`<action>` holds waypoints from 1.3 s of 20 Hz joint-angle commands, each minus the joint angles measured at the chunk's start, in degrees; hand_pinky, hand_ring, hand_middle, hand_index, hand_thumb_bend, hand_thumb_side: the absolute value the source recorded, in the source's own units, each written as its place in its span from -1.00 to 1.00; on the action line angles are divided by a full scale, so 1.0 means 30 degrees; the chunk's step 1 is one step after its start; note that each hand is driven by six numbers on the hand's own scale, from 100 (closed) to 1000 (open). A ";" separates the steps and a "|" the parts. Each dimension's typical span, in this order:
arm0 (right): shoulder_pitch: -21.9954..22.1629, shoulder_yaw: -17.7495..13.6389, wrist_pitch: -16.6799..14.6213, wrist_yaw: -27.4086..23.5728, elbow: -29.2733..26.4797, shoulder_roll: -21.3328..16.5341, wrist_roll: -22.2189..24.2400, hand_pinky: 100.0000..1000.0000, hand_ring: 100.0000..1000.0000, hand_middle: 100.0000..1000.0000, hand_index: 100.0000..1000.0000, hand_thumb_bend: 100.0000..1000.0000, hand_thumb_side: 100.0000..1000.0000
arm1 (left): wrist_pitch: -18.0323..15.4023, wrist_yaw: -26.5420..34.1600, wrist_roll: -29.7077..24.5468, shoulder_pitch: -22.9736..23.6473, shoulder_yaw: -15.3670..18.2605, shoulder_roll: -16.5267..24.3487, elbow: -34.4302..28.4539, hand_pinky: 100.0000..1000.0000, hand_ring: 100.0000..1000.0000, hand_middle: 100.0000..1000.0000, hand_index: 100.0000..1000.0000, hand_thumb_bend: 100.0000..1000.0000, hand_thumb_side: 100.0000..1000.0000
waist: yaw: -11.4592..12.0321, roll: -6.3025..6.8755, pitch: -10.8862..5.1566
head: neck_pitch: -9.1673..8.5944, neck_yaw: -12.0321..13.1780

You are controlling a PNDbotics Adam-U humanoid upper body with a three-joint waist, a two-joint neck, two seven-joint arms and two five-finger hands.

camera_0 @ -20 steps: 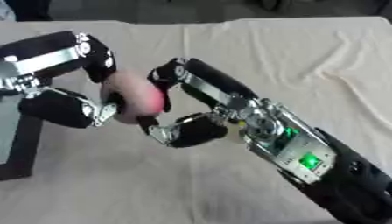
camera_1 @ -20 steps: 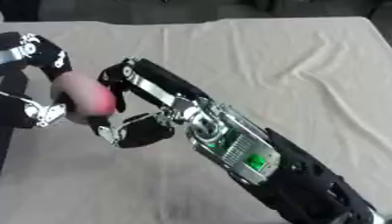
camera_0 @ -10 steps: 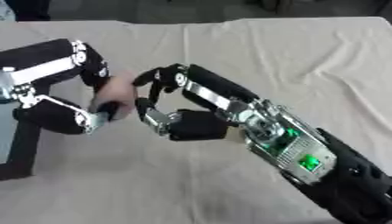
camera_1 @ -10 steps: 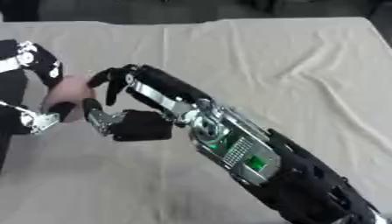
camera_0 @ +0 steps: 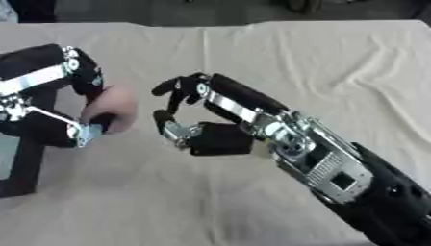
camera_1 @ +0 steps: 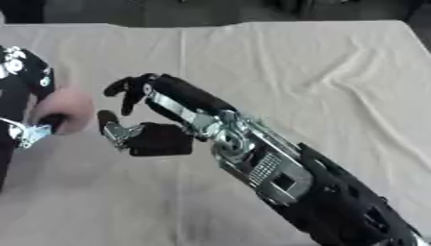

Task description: Pick up the objects with one hand, pass them to the other hand, and then place them into the box on the other side of the table.

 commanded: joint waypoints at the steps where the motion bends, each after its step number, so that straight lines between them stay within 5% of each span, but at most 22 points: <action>1: -0.0148 -0.0269 -0.0019 -0.0001 -0.0307 -0.0408 0.0008 0.55 0.55 0.13 0.68 -1.00 0.35 | 0.0169 -0.0136 0.0921 0.0205 0.1090 0.0956 0.0109 0.24 0.06 -0.20 -0.31 -1.00 -1.00 | 0.0007 0.0068 -0.0306 | -0.0251 0.0132; 12: -0.0047 -0.0620 -0.0004 -0.1209 -0.0514 -0.0829 -0.0572 0.57 0.56 0.15 0.68 -1.00 -0.04 | 0.1019 -0.0001 0.4732 0.1865 0.4360 0.1686 0.3194 0.23 0.05 -0.18 -0.30 -1.00 -1.00 | 0.0069 0.0043 -0.0338 | -0.0497 0.1744; 17: 0.0082 -0.0892 -0.0194 -0.1711 -0.0479 -0.1035 -0.0659 0.57 0.56 0.14 0.66 -1.00 -0.49 | 0.1437 0.0186 0.5935 0.2307 0.5446 0.1811 0.5008 0.22 0.05 -0.18 -0.29 -1.00 -1.00 | 0.0126 -0.0024 -0.0359 | -0.0694 0.2621; 26: 0.0214 -0.1488 0.0153 -0.2147 -0.0936 -0.1307 -0.1678 0.54 0.50 0.07 0.58 -0.98 -0.43 | 0.1794 0.0568 0.7136 0.2649 0.6467 0.1648 0.7755 0.22 0.05 -0.17 -0.27 -1.00 -1.00 | 0.0153 -0.0190 -0.0389 | -0.1067 0.3793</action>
